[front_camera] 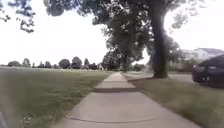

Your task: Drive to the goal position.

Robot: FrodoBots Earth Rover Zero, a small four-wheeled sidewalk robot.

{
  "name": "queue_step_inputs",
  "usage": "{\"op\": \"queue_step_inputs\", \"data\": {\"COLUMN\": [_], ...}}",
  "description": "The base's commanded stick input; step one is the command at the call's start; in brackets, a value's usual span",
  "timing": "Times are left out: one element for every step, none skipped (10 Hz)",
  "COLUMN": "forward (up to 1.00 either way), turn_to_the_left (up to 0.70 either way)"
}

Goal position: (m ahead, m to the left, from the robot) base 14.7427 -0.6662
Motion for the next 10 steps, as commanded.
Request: {"op": "queue_step_inputs", "data": {"forward": [1.00, 1.00, 1.00, 1.00, 1.00, 1.00, 1.00, 1.00, 1.00, 1.00], "turn_to_the_left": [0.00, 0.00, 0.00, 0.00, 0.00, 0.00, 0.00, 0.00, 0.00, 0.00]}}
